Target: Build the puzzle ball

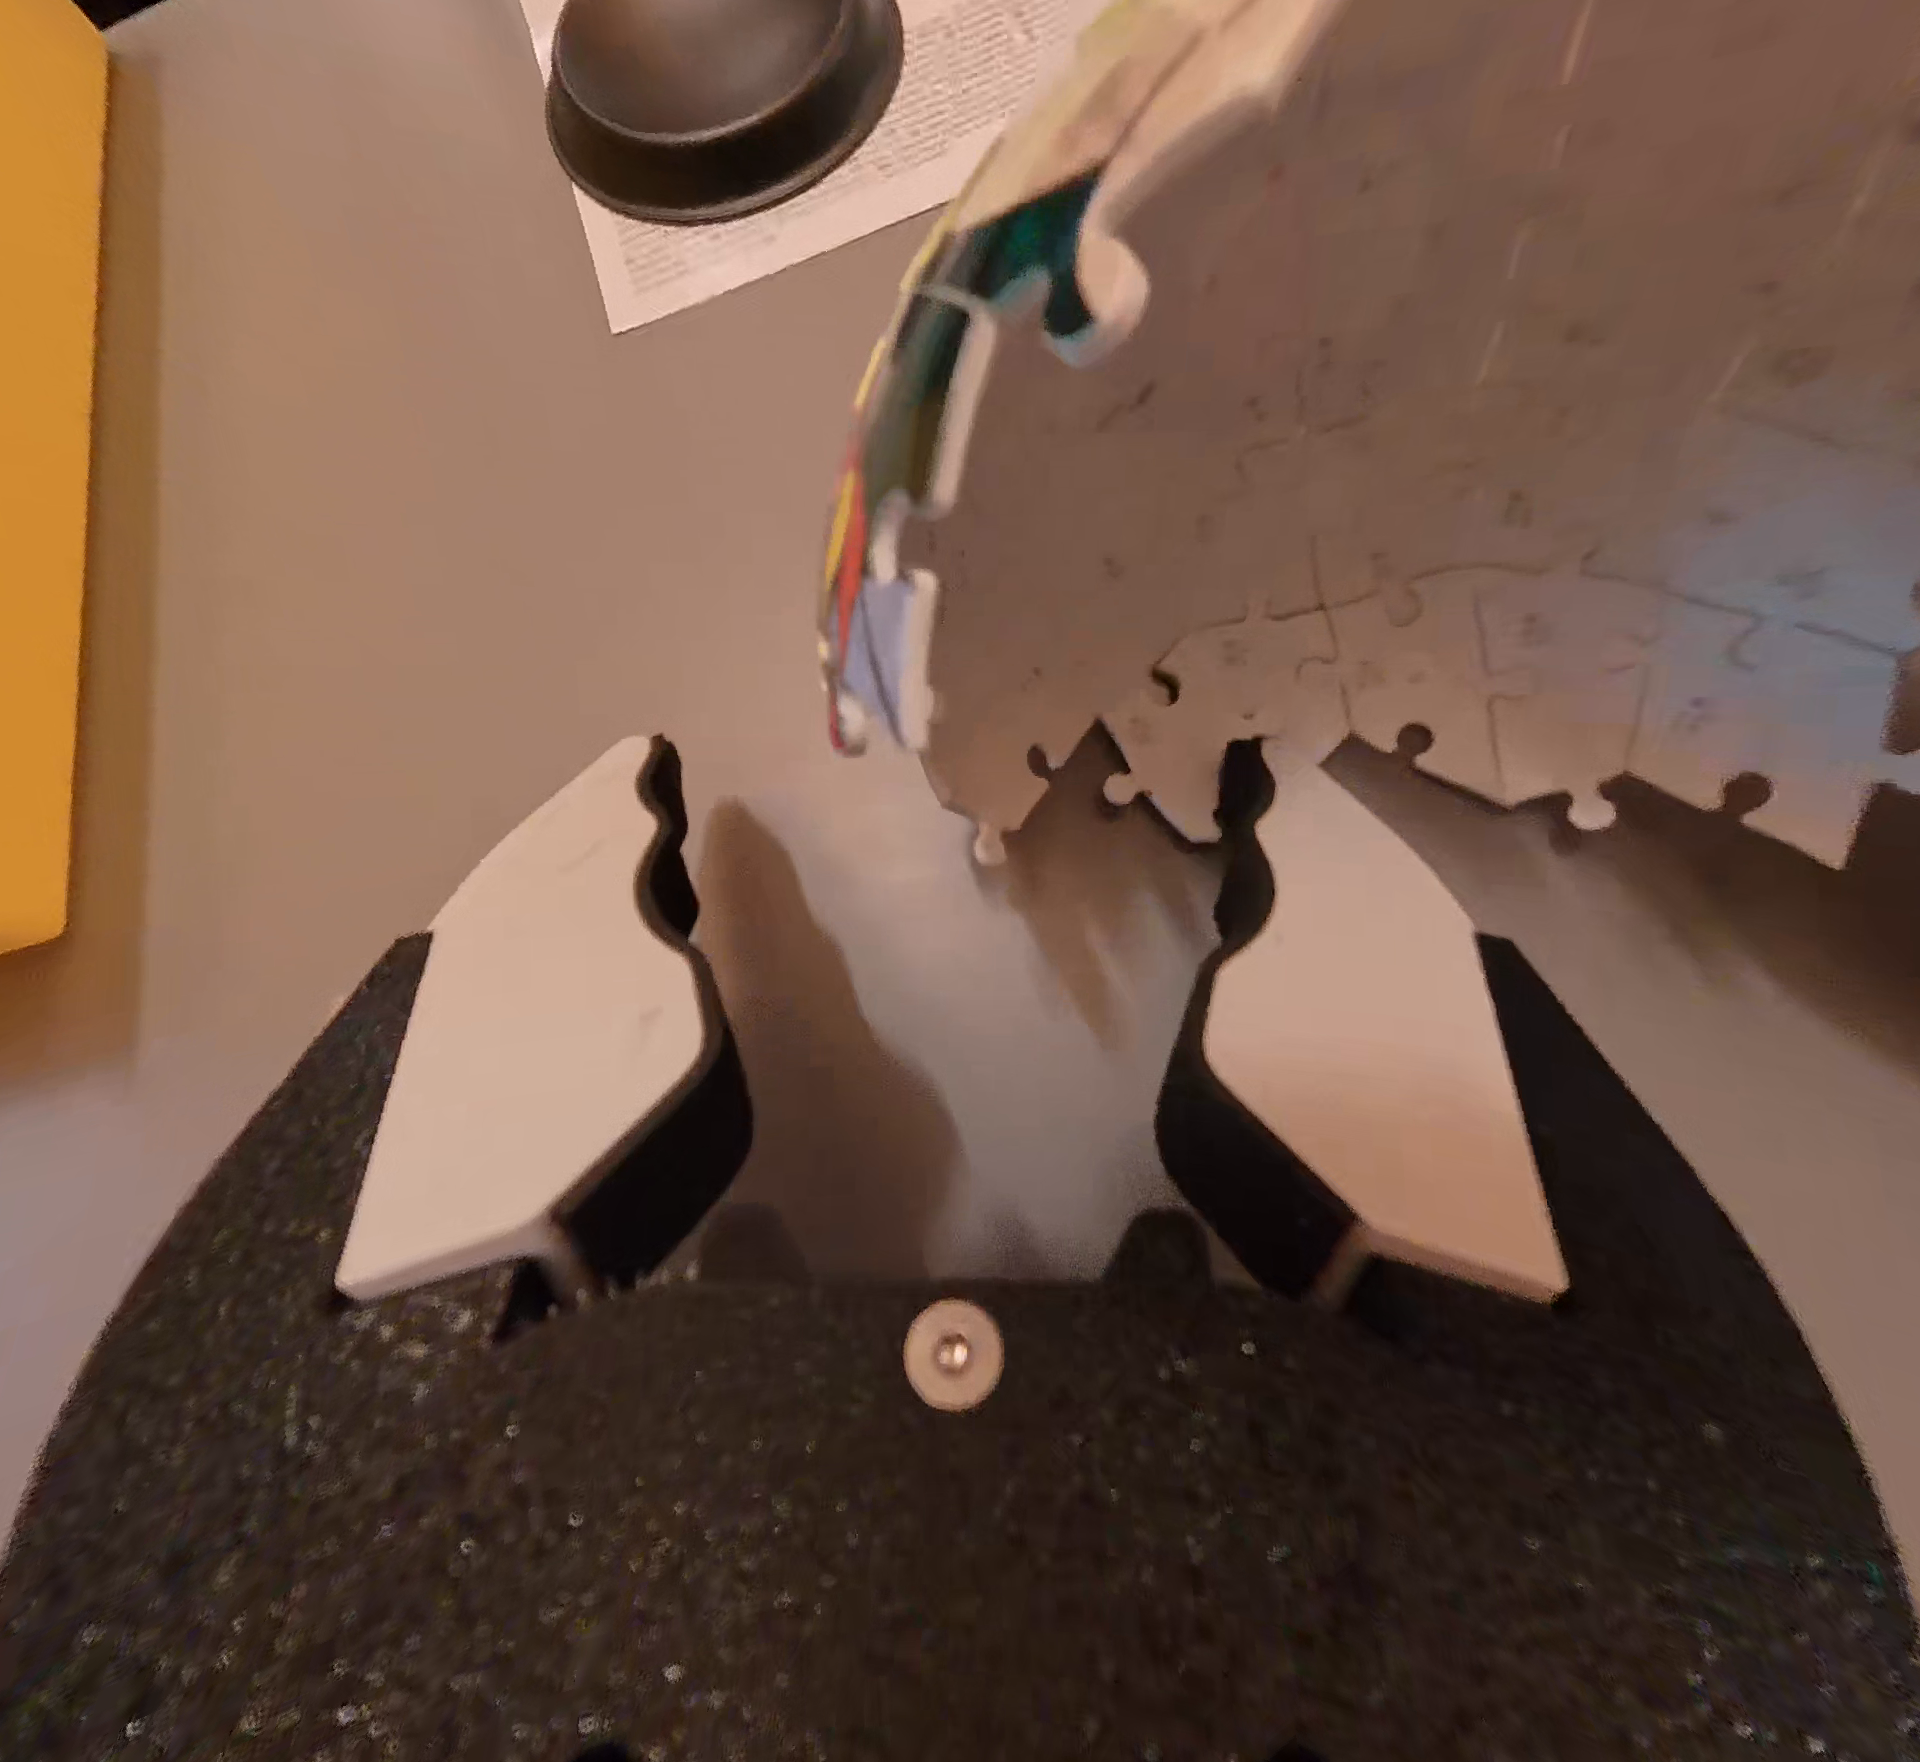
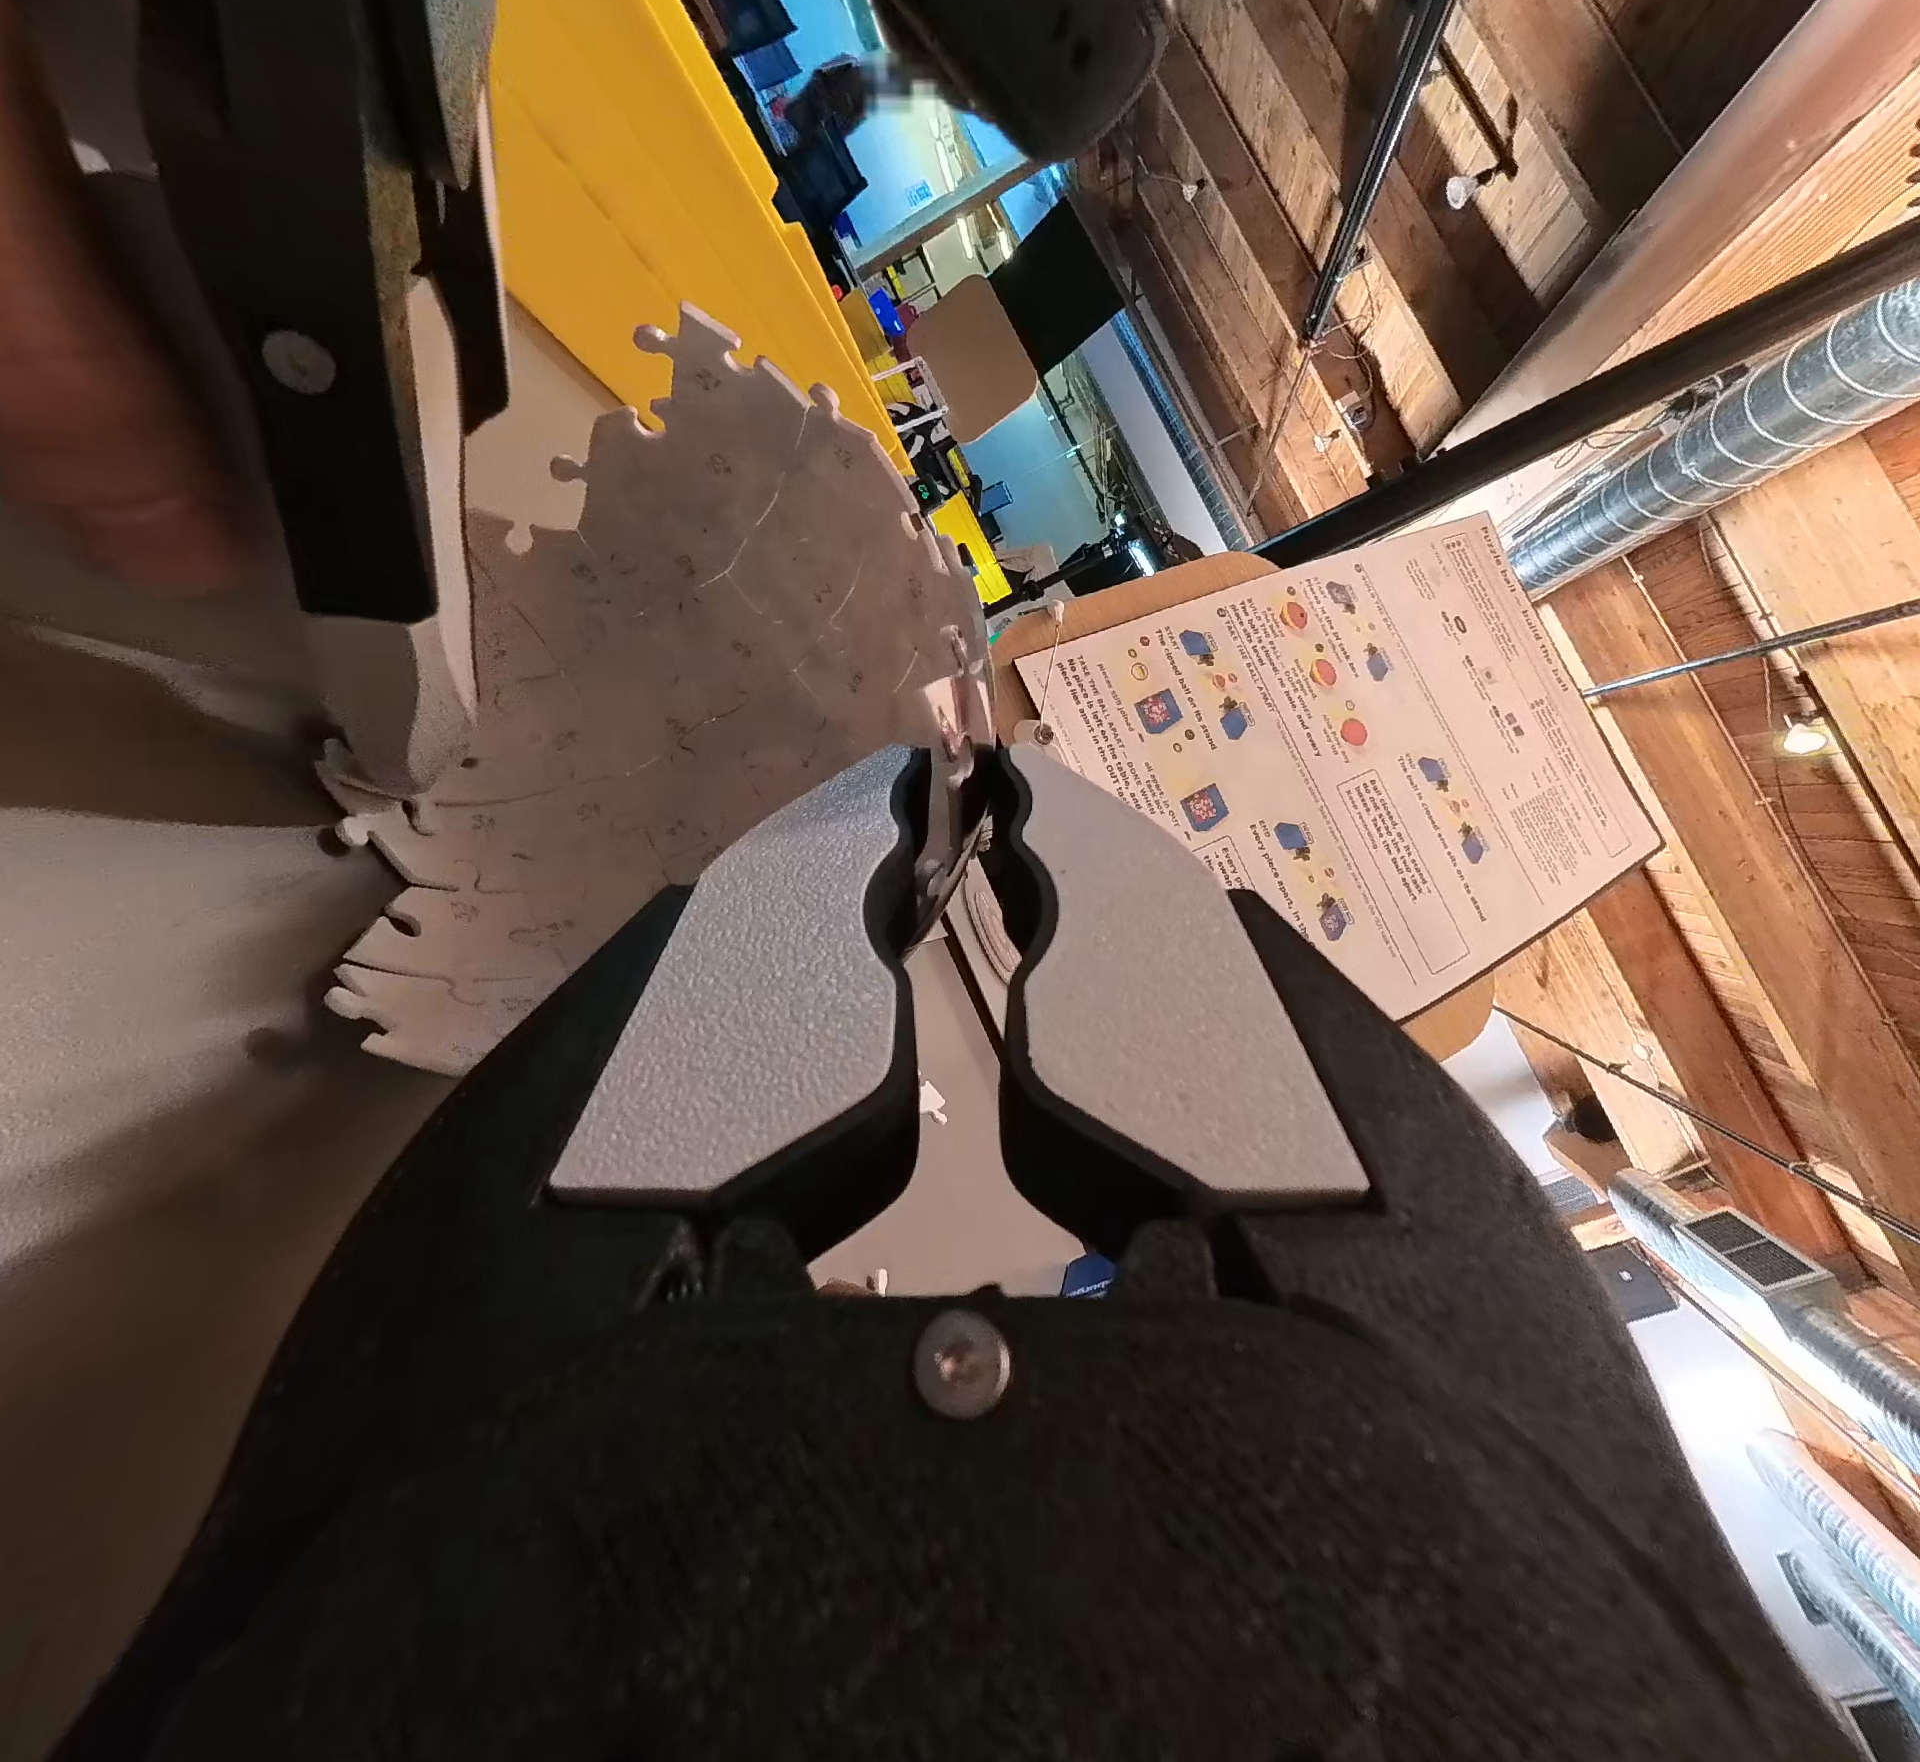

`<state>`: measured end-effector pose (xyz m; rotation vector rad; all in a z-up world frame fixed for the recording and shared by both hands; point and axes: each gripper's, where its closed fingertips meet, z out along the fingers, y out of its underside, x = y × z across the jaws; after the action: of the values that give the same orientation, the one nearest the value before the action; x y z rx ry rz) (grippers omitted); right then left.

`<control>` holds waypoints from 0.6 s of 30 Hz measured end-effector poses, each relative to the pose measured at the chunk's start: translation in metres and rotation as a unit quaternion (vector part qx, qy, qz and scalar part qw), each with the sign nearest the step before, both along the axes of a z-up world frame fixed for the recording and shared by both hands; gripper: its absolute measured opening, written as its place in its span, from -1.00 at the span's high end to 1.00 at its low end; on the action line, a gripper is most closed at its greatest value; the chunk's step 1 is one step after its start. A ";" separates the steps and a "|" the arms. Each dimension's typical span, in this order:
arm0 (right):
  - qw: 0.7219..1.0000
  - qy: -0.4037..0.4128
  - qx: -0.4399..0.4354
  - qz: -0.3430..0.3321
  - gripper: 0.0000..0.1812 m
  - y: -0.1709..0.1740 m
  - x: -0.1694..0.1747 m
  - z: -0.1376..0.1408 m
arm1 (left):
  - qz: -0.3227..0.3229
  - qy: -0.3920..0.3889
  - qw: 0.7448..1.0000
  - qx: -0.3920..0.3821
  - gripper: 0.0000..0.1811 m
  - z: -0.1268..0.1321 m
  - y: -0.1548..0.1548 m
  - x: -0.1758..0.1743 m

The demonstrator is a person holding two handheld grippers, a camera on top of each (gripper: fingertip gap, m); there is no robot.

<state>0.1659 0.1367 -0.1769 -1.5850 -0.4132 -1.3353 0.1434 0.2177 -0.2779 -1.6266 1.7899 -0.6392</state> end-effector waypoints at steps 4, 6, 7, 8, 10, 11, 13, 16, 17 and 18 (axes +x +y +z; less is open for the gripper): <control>1.000 0.000 0.000 -0.001 0.88 0.000 0.000 0.000 | 0.004 0.003 1.000 -0.014 -0.10 -0.002 0.001 0.000; 1.000 0.000 0.000 0.000 0.88 0.000 0.000 0.000 | 0.004 0.003 1.000 -0.007 -0.11 -0.001 0.003 0.000; 1.000 0.000 0.000 0.000 0.88 0.000 0.000 0.000 | 0.004 0.003 1.000 0.000 -0.11 0.000 0.005 -0.001; 1.000 0.001 0.000 0.000 0.88 0.000 0.000 0.000 | 0.003 0.004 1.000 0.006 -0.11 0.000 0.006 -0.001; 1.000 0.001 0.000 0.001 0.88 0.000 0.000 0.000 | 0.004 0.006 1.000 0.018 -0.13 0.002 0.008 -0.001; 1.000 0.000 0.000 0.000 0.88 0.000 0.000 0.000 | 0.002 0.007 1.000 0.020 -0.12 0.002 0.009 -0.001; 1.000 0.001 0.000 0.000 0.88 0.000 0.001 0.000 | 0.000 0.008 1.000 0.023 -0.12 0.002 0.008 -0.001; 1.000 0.002 0.000 0.000 0.88 0.000 0.001 0.000 | -0.001 0.007 1.000 0.027 -0.12 0.003 0.009 -0.002; 1.000 0.002 0.000 -0.001 0.88 0.000 0.001 0.000 | 0.002 0.008 1.000 0.027 -0.11 0.004 0.009 -0.002; 1.000 0.002 0.000 -0.001 0.88 0.000 0.001 0.000 | 0.005 0.005 1.000 0.026 -0.10 0.005 0.010 -0.002</control>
<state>0.1671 0.1367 -0.1766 -1.5882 -0.4092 -1.3323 0.1413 0.2276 -0.2730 -1.6051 1.7901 -0.5755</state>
